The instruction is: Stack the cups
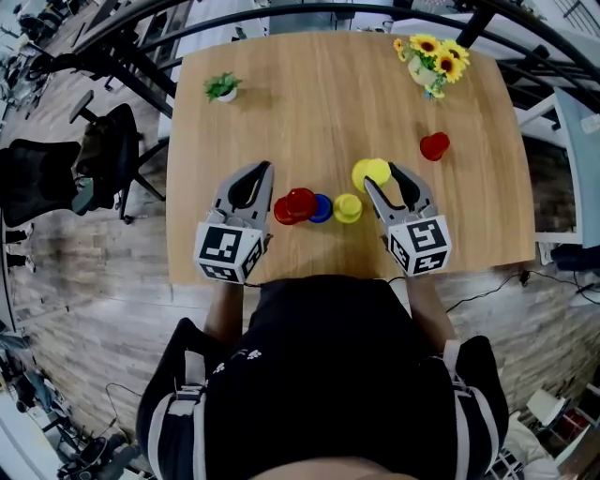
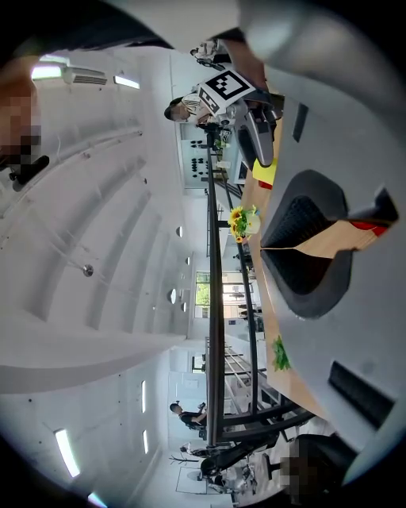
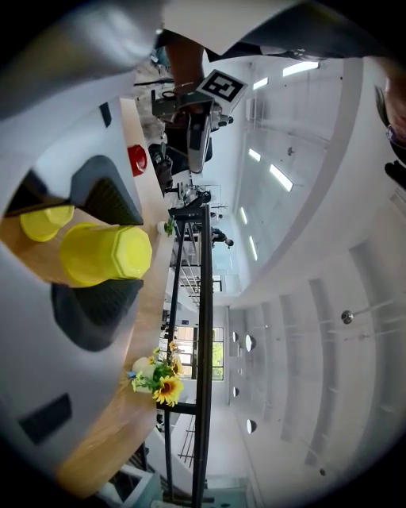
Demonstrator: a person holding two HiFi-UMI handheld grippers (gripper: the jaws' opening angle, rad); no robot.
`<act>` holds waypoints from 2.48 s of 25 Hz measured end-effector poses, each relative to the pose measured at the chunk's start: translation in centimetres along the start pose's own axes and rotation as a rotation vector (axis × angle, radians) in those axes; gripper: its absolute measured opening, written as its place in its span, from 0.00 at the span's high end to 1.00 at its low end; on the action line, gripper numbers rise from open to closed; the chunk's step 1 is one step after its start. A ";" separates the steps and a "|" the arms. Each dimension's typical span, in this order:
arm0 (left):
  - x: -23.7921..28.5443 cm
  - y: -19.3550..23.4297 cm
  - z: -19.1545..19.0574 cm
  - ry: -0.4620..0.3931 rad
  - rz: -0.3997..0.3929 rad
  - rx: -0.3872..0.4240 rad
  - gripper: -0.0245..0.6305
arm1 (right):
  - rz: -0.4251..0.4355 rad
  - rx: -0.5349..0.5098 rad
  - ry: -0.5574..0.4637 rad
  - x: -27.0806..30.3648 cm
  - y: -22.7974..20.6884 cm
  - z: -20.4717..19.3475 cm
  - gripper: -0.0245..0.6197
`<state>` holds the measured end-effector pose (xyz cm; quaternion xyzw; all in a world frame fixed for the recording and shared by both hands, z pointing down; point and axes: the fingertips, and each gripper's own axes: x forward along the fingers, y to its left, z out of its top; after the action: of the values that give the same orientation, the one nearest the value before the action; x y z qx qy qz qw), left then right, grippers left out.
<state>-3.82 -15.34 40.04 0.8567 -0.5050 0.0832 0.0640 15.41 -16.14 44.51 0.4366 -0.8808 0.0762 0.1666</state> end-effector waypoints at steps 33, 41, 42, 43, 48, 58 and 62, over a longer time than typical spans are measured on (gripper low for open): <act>-3.4 2.0 -2.3 0.018 0.030 -0.048 0.94 | 0.194 -0.046 0.132 1.7 8.9 -3.7 0.62; -3.1 1.8 -2.5 0.030 0.033 -0.039 0.94 | 0.218 0.008 0.066 0.6 8.5 -2.1 0.56; -3.1 1.8 -2.4 0.029 0.034 -0.036 0.94 | 0.212 0.020 0.047 0.4 8.2 -1.6 0.56; -3.0 1.8 -2.2 0.027 0.035 -0.031 0.94 | 0.201 0.034 0.026 0.2 7.6 -1.1 0.56; -3.0 1.9 -1.6 0.024 0.063 -0.027 0.94 | 0.020 0.101 -0.059 -0.8 0.6 0.0 0.56; -3.7 2.2 -1.2 0.046 0.142 -0.003 0.94 | -0.332 0.160 -0.063 -2.6 -13.5 -2.6 0.55; -3.9 2.5 -1.0 0.050 0.179 -0.002 0.94 | -0.389 0.163 -0.041 -2.1 -16.5 -3.9 0.54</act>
<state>-7.95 -12.98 40.23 0.8057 -0.5780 0.1093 0.0695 30.52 -23.52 47.21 0.6118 -0.7741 0.1047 0.1245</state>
